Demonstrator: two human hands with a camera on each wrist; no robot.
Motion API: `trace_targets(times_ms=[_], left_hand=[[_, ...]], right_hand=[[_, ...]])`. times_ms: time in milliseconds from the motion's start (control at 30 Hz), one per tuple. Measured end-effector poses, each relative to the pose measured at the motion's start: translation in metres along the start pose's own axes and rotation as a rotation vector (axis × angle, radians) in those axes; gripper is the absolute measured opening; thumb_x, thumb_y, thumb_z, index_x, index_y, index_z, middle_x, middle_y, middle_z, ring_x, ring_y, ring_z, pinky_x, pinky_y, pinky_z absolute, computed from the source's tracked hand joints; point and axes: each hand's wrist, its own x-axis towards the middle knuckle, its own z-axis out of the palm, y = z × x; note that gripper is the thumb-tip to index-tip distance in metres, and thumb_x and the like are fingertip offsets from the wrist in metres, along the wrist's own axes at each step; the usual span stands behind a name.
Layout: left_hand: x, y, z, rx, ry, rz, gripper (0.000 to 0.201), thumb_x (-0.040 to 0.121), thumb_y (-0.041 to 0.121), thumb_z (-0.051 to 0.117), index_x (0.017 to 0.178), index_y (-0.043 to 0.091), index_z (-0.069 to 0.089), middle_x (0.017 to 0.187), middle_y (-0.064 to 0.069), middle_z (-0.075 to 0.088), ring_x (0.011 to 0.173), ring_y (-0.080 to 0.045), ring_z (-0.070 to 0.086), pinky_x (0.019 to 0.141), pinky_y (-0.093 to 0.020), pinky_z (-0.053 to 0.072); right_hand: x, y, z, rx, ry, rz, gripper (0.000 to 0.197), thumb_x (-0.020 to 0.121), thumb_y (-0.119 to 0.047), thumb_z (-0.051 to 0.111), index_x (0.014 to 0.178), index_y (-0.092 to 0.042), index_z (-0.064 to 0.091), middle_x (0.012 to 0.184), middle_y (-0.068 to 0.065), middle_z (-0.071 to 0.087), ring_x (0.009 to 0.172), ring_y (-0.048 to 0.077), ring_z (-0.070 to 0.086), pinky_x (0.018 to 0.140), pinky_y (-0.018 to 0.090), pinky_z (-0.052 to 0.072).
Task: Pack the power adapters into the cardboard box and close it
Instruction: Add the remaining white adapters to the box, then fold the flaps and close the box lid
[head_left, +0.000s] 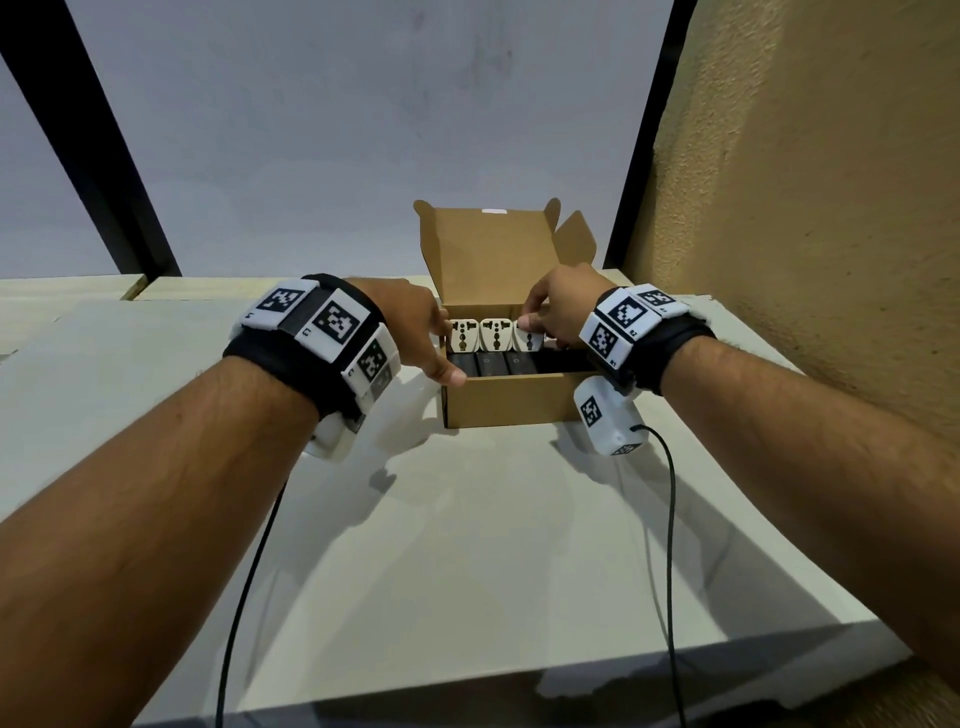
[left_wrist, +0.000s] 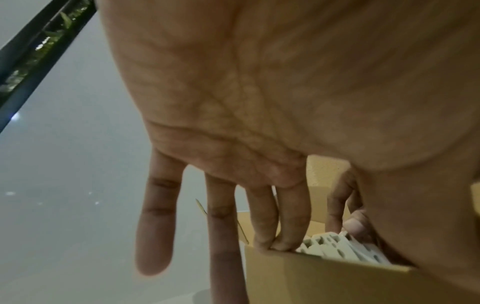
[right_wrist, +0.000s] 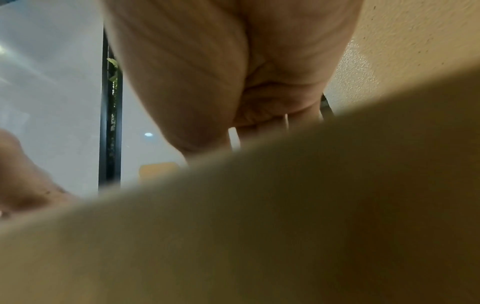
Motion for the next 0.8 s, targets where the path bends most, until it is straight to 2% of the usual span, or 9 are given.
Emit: trace_targets(times_ms=[100, 167, 233, 367, 433, 500, 633, 733, 800], left_hand=[[-0.002, -0.007, -0.002, -0.083, -0.029, 0.016, 0.081, 0.071, 0.074, 0.050, 0.141, 0.034, 0.040, 0.137, 0.002, 0.053, 0.126, -0.020, 0.046, 0.109, -0.040, 0.030], [-0.004, -0.017, -0.003, -0.168, -0.011, 0.004, 0.084, 0.069, 0.078, 0.044, 0.141, 0.035, 0.039, 0.114, 0.002, 0.068, 0.115, -0.018, 0.054, 0.104, -0.039, 0.035], [-0.002, -0.027, -0.003, -0.239, 0.044, -0.031, 0.088, 0.067, 0.083, 0.036, 0.139, 0.032, 0.043, 0.094, 0.003, 0.073, 0.102, -0.017, 0.059, 0.099, -0.037, 0.038], [0.009, -0.039, -0.003, -0.414, 0.163, -0.195, 0.090, 0.077, 0.078, 0.019, 0.133, 0.016, 0.052, 0.107, -0.010, 0.070, 0.087, -0.024, 0.058, 0.097, -0.043, 0.043], [0.017, -0.041, -0.001, -0.566, 0.225, -0.248, 0.097, 0.076, 0.080, 0.013, 0.127, 0.009, 0.055, 0.116, -0.013, 0.066, 0.091, -0.028, 0.061, 0.095, -0.043, 0.045], [0.024, -0.038, 0.000, -0.725, 0.268, -0.223, 0.104, 0.067, 0.087, 0.008, 0.117, 0.011, 0.056, 0.120, -0.011, 0.064, 0.100, -0.030, 0.064, 0.092, -0.046, 0.049], [0.030, -0.022, -0.004, -1.052, 0.329, -0.161, 0.097, 0.076, 0.080, 0.009, 0.134, 0.011, 0.048, 0.126, -0.009, 0.059, 0.102, -0.026, 0.064, 0.088, -0.041, 0.052], [0.029, -0.009, -0.007, -1.251, 0.367, -0.104, 0.089, 0.081, 0.076, 0.012, 0.131, 0.015, 0.052, 0.113, -0.009, 0.065, 0.094, -0.028, 0.068, 0.084, -0.035, 0.055], [0.026, -0.004, -0.005, -1.347, 0.395, -0.097, 0.080, 0.083, 0.074, 0.013, 0.121, 0.018, 0.055, 0.102, -0.007, 0.068, 0.086, -0.025, 0.066, 0.083, -0.033, 0.055]], right_hand=[[-0.003, 0.007, -0.011, -0.002, 0.077, -0.024, 0.027, 0.089, -0.034, 0.065, 0.106, -0.015, 0.074, 0.109, 0.006, 0.069, 0.101, 0.024, 0.064, 0.085, 0.031, 0.050], [-0.002, 0.016, -0.023, 0.018, 0.179, -0.011, 0.022, 0.091, -0.028, 0.063, 0.103, -0.013, 0.074, 0.106, 0.008, 0.071, 0.099, 0.023, 0.064, 0.084, 0.030, 0.049], [0.003, 0.028, -0.034, 0.034, 0.285, 0.038, 0.022, 0.092, -0.027, 0.061, 0.100, -0.011, 0.075, 0.104, 0.010, 0.072, 0.098, 0.025, 0.065, 0.083, 0.030, 0.050], [0.017, 0.052, -0.040, 0.081, 0.352, 0.146, 0.029, 0.092, -0.030, 0.059, 0.112, -0.012, 0.070, 0.117, 0.012, 0.067, 0.107, 0.029, 0.062, 0.090, 0.035, 0.049], [0.020, 0.056, -0.036, 0.106, 0.304, 0.197, 0.047, 0.092, -0.040, 0.057, 0.129, -0.012, 0.057, 0.129, 0.013, 0.060, 0.115, 0.030, 0.059, 0.096, 0.040, 0.048], [0.023, 0.058, -0.031, 0.127, 0.238, 0.210, 0.061, 0.093, -0.048, 0.051, 0.139, -0.009, 0.045, 0.136, 0.014, 0.056, 0.121, 0.032, 0.055, 0.099, 0.042, 0.045], [0.026, 0.051, -0.028, 0.284, 0.152, 0.143, 0.065, 0.097, -0.054, 0.036, 0.139, -0.005, 0.045, 0.133, 0.016, 0.059, 0.114, 0.030, 0.059, 0.098, 0.041, 0.046], [0.026, 0.050, -0.026, 0.454, 0.189, 0.127, 0.072, 0.094, -0.059, 0.036, 0.143, -0.006, 0.038, 0.136, 0.015, 0.056, 0.119, 0.031, 0.059, 0.100, 0.049, 0.047], [0.019, 0.049, -0.027, 0.530, 0.203, 0.118, 0.074, 0.091, -0.062, 0.037, 0.144, -0.010, 0.036, 0.129, 0.014, 0.060, 0.112, 0.030, 0.063, 0.097, 0.050, 0.049]])
